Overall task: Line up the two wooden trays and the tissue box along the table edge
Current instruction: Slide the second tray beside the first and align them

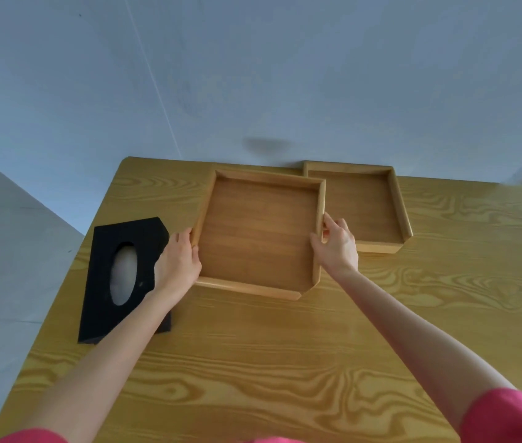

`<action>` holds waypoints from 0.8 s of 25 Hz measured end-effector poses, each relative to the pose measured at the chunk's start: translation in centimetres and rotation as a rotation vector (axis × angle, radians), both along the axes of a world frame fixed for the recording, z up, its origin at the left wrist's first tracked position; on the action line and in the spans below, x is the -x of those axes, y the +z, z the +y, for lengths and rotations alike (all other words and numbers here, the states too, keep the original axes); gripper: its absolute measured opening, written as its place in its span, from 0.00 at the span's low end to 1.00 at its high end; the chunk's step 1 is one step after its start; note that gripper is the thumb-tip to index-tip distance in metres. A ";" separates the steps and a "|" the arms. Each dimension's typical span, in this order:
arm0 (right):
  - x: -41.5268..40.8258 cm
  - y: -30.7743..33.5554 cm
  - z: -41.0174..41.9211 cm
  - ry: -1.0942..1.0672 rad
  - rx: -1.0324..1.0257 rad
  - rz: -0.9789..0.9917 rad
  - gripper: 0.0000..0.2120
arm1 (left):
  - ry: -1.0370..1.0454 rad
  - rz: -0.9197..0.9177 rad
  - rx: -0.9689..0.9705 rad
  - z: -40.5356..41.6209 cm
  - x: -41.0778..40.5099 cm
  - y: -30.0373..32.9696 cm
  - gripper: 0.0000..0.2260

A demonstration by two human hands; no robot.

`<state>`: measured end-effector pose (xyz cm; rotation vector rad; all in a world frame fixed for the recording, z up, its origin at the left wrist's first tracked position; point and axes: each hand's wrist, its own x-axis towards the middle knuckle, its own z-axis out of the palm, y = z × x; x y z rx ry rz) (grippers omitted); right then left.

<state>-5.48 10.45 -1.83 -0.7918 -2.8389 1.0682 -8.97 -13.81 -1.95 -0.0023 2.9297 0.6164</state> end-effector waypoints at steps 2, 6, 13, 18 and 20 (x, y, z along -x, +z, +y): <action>2.3 -0.2 0.0 0.027 -0.009 -0.011 0.23 | 0.016 -0.019 0.015 0.1 1.9 0.1 0.20; 6.4 -1.0 0.1 0.100 -0.094 -0.080 0.24 | 0.060 -0.068 0.023 0.9 5.3 -0.6 0.19; 11.3 -3.2 1.7 0.123 -0.194 -0.125 0.17 | 0.050 -0.129 0.013 2.4 9.6 -2.9 0.20; 12.6 -4.9 2.1 0.183 -0.285 -0.074 0.18 | 0.077 -0.140 -0.002 2.9 10.3 -4.3 0.20; 12.6 -5.4 2.1 0.223 -0.306 -0.074 0.20 | 0.092 -0.133 -0.023 2.6 10.6 -4.8 0.19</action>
